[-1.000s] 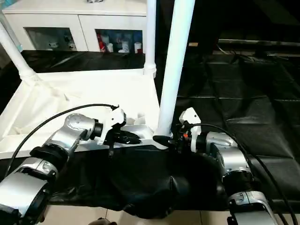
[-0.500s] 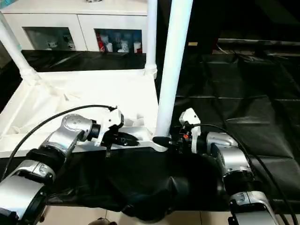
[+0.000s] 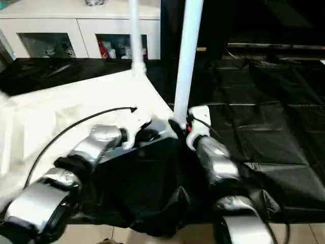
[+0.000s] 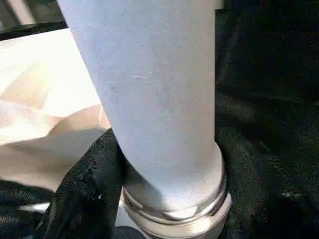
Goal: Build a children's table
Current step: Rotate leg to tighten
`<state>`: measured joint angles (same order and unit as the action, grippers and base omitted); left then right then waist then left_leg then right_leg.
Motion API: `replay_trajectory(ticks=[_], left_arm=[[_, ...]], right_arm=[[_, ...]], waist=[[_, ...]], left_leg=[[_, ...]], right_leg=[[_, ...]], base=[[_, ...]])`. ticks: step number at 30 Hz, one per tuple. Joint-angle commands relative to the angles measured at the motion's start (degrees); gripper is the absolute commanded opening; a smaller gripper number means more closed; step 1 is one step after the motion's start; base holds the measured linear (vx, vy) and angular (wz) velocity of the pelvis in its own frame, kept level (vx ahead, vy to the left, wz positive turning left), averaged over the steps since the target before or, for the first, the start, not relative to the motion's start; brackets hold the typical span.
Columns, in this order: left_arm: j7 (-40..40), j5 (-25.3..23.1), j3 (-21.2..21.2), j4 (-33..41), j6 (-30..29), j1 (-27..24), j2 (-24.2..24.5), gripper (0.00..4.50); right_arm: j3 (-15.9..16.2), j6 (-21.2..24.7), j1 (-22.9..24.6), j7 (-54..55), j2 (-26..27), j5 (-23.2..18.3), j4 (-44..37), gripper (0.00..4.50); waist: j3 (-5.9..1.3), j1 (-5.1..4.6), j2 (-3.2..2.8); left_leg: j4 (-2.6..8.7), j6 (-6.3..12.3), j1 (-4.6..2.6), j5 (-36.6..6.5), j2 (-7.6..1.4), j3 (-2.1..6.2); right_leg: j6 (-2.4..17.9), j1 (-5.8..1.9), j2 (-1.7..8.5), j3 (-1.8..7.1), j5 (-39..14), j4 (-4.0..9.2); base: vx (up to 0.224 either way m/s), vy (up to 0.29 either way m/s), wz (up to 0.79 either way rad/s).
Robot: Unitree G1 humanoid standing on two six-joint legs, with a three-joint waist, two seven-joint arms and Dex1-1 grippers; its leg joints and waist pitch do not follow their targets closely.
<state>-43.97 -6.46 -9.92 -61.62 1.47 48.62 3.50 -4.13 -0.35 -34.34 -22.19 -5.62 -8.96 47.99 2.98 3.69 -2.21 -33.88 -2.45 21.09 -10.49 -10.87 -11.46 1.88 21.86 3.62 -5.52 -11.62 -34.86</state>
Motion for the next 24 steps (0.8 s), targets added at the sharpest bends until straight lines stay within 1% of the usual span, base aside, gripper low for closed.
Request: replay_trajectory(ticks=[1, 2, 3, 5, 6, 8, 10, 11, 12, 13, 15, 17, 18, 19, 20, 21, 23, 24], left_arm=[[0.89, 0.49, 0.01, 0.27, 1.03, 1.94, -2.43, 0.00], [0.82, 0.45, -0.07, 0.16, 1.27, 1.96, -2.53, 0.00], [-0.86, 0.46, -0.41, 0.56, 2.05, 1.54, -2.14, 0.00], [-2.02, 0.38, -0.57, 0.79, 2.72, 1.19, -1.74, 0.00], [-2.22, 0.31, -0.56, 0.71, 2.89, 1.12, -1.60, 0.00], [-3.63, 0.47, -0.74, 0.94, 3.49, 0.70, -1.20, 0.00], [-7.25, 1.11, -1.07, 1.99, 4.63, -0.26, -0.08, 0.00], [-9.11, 1.46, -1.24, 2.60, 5.24, -0.80, 0.42, 0.00], [-12.81, 2.25, -1.46, 3.72, 5.45, -1.77, 1.29, 0.00], [-14.63, 2.48, -1.64, 4.24, 5.43, -2.22, 1.81, 0.00], [-15.92, 2.59, -1.83, 4.66, 5.51, -2.58, 2.19, 0.00], [-16.65, 2.61, -1.94, 4.87, 5.64, -2.79, 2.41, 0.00], [-18.64, 2.86, -2.10, 5.38, 5.76, -3.22, 3.03, 0.00], [-20.15, 3.02, -2.14, 5.71, 5.54, -3.50, 3.55, 0.00], [-22.18, 3.18, -2.30, 6.17, 5.45, -3.88, 4.23, 0.00], [-23.83, 3.30, -2.51, 6.60, 5.27, -4.19, 4.73, 0.00], [-24.96, 3.38, -2.64, 7.11, 5.01, -4.49, 5.03, 0.00], [-27.37, 3.90, -2.84, 8.35, 4.01, -5.14, 5.52, 0.00]], right_arm=[[3.60, 1.48, 1.29, -1.22, 2.45, 2.78, 3.25, 2.56], [4.01, 0.77, 1.23, -1.51, 2.53, 3.24, 3.21, 2.56], [4.16, -0.19, 1.80, -4.93, 1.99, 2.60, 1.89, 2.91], [4.32, -0.33, 2.19, -7.64, 1.27, 2.02, 1.06, 3.26], [4.59, -0.57, 2.32, -8.70, 0.88, 1.93, 0.82, 3.28], [5.38, -1.26, 2.77, -10.64, -0.38, 2.26, 0.18, 3.47], [6.85, -1.45, 3.63, -15.60, -3.03, 2.61, -1.28, 3.68], [7.49, -1.48, 4.08, -17.64, -4.27, 2.82, -1.96, 3.68], [8.41, -1.97, 4.72, -21.35, -6.45, 3.19, -2.83, 3.68], [8.68, -1.93, 5.06, -23.90, -7.55, 2.93, -3.51, 3.68], [8.82, -1.86, 5.41, -25.96, -8.40, 2.62, -4.21, 3.68], [8.77, -1.81, 5.63, -27.37, -8.87, 2.47, -4.63, 3.68], [8.75, -1.43, 5.89, -30.07, -10.12, 1.75, -5.65, 3.68], [8.77, -0.94, 6.13, -32.47, -11.21, 0.98, -6.65, 3.68], [8.84, -0.53, 6.43, -35.21, -12.48, 0.13, -7.77, 3.68], [8.96, -0.26, 6.61, -37.02, -13.28, -0.38, -8.38, 3.68], [9.04, -0.08, 6.73, -38.18, -13.72, -0.63, -8.69, 3.68], [9.16, 0.49, 6.98, -40.31, -14.33, -1.01, -9.19, 3.68]], waist=[[-3.61, 0.05, 0.52], [-3.59, 0.05, 0.57], [-3.57, 0.10, 0.59], [-3.57, 0.18, 0.67], [-3.61, 0.21, 0.62], [-3.60, 0.28, 0.70], [-3.53, 0.44, 0.78], [-3.53, 0.44, 0.78], [-3.48, 0.53, 0.93], [-3.46, 0.61, 0.91], [-3.46, 0.79, 0.90], [-3.45, 0.91, 0.81], [-3.47, 0.96, 0.85], [-3.48, 1.02, 0.94], [-3.51, 1.14, 1.07], [-3.61, 1.42, 1.14], [-3.64, 1.57, 0.99], [-3.73, 1.66, 1.03]], left_leg=[[3.55, 3.99, -0.52, -9.42, -2.79, 1.72], [3.56, 4.41, -0.46, -9.21, -2.80, 1.74], [3.54, 4.75, -0.46, -9.36, -2.81, 1.70], [3.52, 4.99, -0.46, -9.40, -2.82, 1.71], [3.52, 5.31, -0.45, -9.12, -2.93, 1.71], [3.48, 5.56, -0.46, -9.08, -2.98, 1.70], [3.41, 6.03, -0.31, -9.02, -2.88, 1.62], [3.41, 6.03, -0.31, -9.02, -2.88, 1.62], [3.39, 6.37, -0.23, -9.14, -2.94, 1.60], [3.33, 6.48, -0.27, -9.25, -2.96, 1.52], [3.33, 6.65, -0.29, -9.32, -3.04, 1.53], [3.46, 6.24, -0.43, -9.62, -3.19, 1.59], [3.51, 6.06, -0.47, -9.78, -3.23, 1.63], [3.45, 6.14, -0.51, -9.69, -3.24, 1.55], [3.43, 6.26, -0.46, -9.43, -3.21, 1.56], [3.30, 6.89, -0.36, -8.49, -3.17, 1.49], [3.29, 7.29, -0.30, -7.96, -3.28, 1.50], [3.28, 7.29, -0.30, -7.69, -3.34, 1.55]], right_leg=[[11.50, -2.49, 5.98, 3.65, -10.92, 5.19], [11.62, -2.55, 5.92, 3.62, -10.70, 5.12], [11.60, -2.56, 5.99, 3.59, -10.98, 5.23], [11.52, -2.63, 5.96, 3.59, -11.12, 5.21], [11.71, -2.63, 5.83, 3.54, -10.48, 5.03], [11.78, -2.65, 5.95, 3.52, -10.55, 5.08], [11.47, -2.78, 5.77, 3.44, -10.80, 5.13], [11.47, -2.78, 5.77, 3.44, -10.80, 5.13], [11.21, -2.80, 5.82, 3.38, -11.54, 5.17], [11.21, -2.75, 5.83, 3.42, -12.23, 5.19], [10.84, -2.64, 5.80, 3.42, -13.14, 5.27], [10.94, -2.46, 5.79, 3.43, -13.63, 5.27], [11.04, -2.56, 5.78, 3.40, -13.64, 5.21], [11.19, -2.42, 5.74, 3.45, -13.23, 5.19], [11.15, -2.56, 5.76, 3.46, -12.96, 5.16], [11.28, -2.64, 5.76, 3.54, -11.65, 4.97], [11.68, -2.52, 5.82, 3.50, -10.43, 4.80], [11.89, -2.60, 5.86, 3.48, -9.78, 4.64]], base=[[0.000, 0.000, 0.00], [0.000, 0.000, 0.00], [0.000, 0.000, 0.00], [0.000, 0.000, 0.00], [0.000, 0.000, 0.00], [0.000, 0.000, 0.00], [0.000, 0.000, 0.00], [0.000, 0.000, 0.00], [0.000, 0.000, 0.00], [0.000, 0.000, 0.00], [0.000, 0.000, 0.00], [0.000, 0.000, 0.00], [0.000, 0.000, 0.00], [0.000, 0.000, 0.00], [0.000, 0.000, 0.00], [0.000, 0.000, 0.00], [0.000, 0.000, 0.00], [0.000, 0.000, 0.00]])
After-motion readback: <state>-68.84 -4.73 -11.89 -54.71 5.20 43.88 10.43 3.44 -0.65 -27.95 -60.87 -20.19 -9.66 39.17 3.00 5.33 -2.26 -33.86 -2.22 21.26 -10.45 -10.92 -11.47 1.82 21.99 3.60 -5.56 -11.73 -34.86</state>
